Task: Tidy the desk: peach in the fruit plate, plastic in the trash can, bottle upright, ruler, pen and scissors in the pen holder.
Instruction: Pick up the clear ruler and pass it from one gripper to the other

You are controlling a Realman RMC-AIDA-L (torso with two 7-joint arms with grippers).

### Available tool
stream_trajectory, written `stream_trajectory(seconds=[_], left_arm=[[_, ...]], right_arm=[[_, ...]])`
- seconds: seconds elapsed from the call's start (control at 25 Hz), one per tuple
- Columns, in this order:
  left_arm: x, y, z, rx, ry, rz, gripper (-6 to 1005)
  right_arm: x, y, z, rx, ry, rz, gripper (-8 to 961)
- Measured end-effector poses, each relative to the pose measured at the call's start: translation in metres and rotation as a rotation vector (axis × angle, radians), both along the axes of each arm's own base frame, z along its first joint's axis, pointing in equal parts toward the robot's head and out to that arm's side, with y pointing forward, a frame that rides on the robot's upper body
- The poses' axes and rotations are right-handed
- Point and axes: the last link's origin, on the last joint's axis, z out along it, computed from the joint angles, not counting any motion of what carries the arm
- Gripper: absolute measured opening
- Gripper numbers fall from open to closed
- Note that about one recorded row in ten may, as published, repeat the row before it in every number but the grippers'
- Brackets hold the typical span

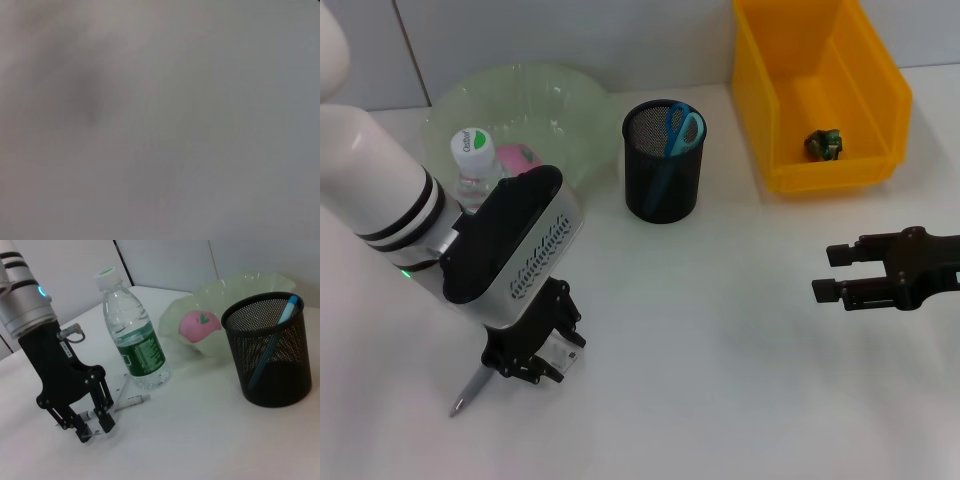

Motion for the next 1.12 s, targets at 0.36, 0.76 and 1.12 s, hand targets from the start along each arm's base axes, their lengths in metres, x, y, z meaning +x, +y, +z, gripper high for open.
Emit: stream_trajectory(seconds=[0.36, 0.76, 1.12], left_arm=[[0.008, -0.005, 0.010, 0.039, -0.042, 0.001, 380], [0.029, -0.028, 0.033, 0.124, -0.231, 0.018, 382], [0.050, -0.054, 0.056, 0.181, -0.448, 0.041, 383]], right_arm=[[0.000, 0.002, 0.000, 0.005, -0.005, 0.002, 694], [-0.004, 0.006, 0.004, 0.020, -0.014, 0.025, 694], [-0.005, 0.007, 0.006, 0.040, -0.013, 0.052, 694]])
